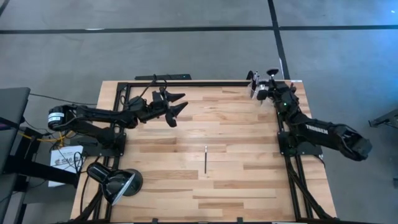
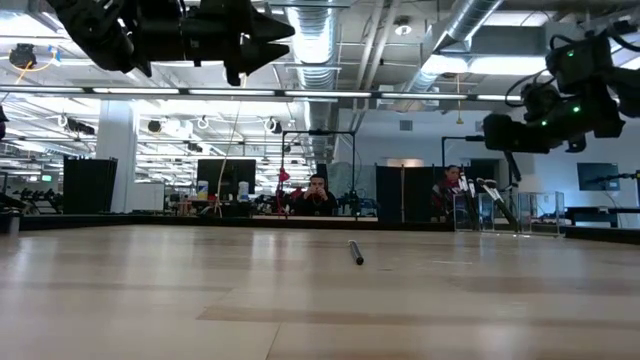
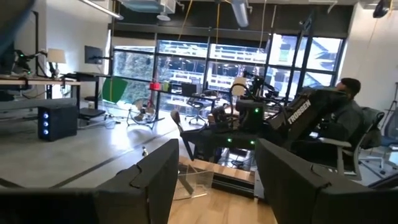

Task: Put items in baskets/containers
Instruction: Put the black highlighter brush into the transparent organizer

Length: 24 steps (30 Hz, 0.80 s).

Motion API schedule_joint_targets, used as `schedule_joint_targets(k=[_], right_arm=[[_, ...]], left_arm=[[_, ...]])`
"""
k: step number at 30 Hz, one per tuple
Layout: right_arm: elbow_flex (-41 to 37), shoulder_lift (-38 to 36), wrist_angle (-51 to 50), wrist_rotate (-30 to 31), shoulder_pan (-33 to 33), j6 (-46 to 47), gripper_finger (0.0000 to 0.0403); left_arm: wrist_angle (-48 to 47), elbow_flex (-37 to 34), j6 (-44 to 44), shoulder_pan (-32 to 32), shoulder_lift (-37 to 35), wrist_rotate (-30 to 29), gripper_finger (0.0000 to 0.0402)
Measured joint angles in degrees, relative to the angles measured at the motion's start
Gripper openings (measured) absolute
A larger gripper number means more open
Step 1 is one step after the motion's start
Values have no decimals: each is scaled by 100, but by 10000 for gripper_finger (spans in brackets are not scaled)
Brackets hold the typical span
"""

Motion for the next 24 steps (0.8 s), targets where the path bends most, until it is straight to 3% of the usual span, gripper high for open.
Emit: schedule_joint_targets(k=[24], right_arm=[[1, 247, 243, 219, 171, 203, 66]], left_arm=[[-14, 0, -68, 2, 0, -5, 209]])
